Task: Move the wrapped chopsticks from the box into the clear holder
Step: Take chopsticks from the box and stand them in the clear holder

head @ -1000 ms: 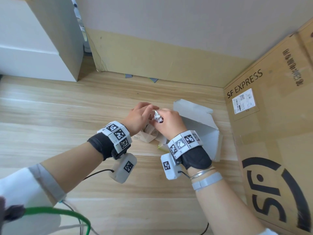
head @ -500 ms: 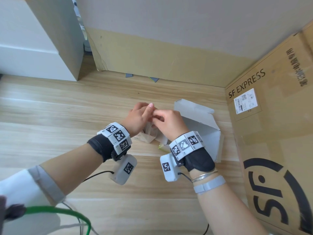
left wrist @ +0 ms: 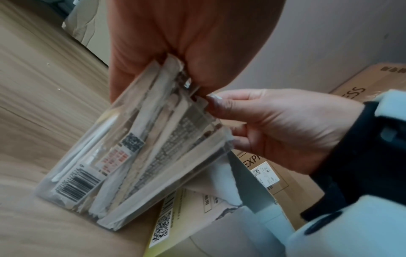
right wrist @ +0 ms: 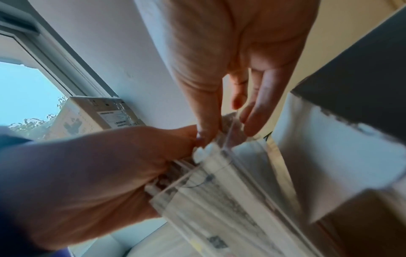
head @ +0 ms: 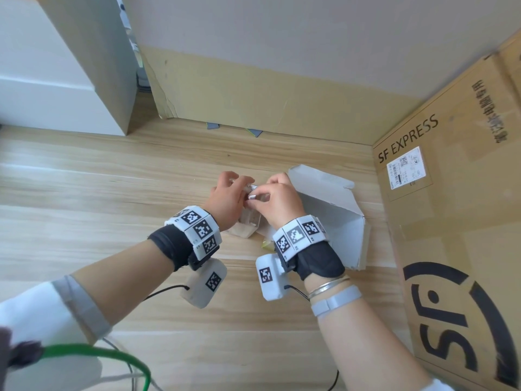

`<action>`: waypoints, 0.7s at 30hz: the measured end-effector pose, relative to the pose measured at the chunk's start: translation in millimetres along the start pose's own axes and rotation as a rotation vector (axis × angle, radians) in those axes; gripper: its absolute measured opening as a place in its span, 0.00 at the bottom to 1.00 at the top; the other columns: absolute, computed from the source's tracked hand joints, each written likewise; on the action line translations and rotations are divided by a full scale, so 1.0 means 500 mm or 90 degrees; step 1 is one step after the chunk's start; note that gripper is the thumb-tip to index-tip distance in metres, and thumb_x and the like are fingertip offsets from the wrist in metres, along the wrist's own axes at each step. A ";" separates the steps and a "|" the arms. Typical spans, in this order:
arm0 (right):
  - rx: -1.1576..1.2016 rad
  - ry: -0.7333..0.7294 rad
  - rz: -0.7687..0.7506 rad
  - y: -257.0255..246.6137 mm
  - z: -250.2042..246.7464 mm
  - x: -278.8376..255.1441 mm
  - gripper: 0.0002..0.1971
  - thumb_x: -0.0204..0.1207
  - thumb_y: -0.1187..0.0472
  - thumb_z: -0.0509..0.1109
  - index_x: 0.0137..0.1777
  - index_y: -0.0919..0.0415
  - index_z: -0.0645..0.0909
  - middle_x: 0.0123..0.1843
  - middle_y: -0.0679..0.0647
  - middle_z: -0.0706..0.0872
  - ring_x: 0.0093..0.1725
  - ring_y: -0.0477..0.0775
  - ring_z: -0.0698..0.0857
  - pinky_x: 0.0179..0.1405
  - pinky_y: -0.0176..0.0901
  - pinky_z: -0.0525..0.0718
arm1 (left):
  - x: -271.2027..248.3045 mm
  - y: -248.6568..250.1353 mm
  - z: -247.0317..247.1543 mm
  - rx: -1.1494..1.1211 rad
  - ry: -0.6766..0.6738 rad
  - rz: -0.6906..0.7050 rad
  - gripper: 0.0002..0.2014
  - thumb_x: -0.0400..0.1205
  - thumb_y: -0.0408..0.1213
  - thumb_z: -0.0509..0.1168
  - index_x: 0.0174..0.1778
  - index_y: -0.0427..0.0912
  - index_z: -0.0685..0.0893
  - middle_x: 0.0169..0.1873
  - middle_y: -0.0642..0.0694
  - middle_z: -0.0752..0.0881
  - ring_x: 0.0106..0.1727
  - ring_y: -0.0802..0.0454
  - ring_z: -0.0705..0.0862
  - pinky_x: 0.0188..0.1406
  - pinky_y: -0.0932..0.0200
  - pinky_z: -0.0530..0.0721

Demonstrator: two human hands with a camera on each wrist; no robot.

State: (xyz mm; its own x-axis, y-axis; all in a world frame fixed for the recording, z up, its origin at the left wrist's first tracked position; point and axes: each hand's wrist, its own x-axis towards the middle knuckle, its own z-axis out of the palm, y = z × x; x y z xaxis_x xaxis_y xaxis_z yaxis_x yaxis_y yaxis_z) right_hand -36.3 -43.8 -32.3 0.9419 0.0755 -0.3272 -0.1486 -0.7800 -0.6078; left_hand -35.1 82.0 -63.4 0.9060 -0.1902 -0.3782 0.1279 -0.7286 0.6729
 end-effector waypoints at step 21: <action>0.044 0.071 -0.060 0.005 -0.021 0.006 0.06 0.75 0.57 0.71 0.44 0.58 0.87 0.56 0.53 0.84 0.45 0.50 0.82 0.57 0.47 0.81 | -0.019 0.047 -0.019 -0.006 0.104 -0.079 0.17 0.84 0.41 0.54 0.68 0.45 0.72 0.70 0.36 0.63 0.72 0.35 0.66 0.75 0.46 0.61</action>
State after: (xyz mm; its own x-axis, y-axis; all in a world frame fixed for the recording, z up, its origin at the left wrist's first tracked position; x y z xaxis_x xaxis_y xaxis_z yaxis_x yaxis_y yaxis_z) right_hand -30.6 -52.1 -27.4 0.9799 0.0740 -0.1854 -0.0740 -0.7278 -0.6818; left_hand -36.9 72.9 -38.0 0.9364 0.0098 -0.3507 0.2453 -0.7332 0.6342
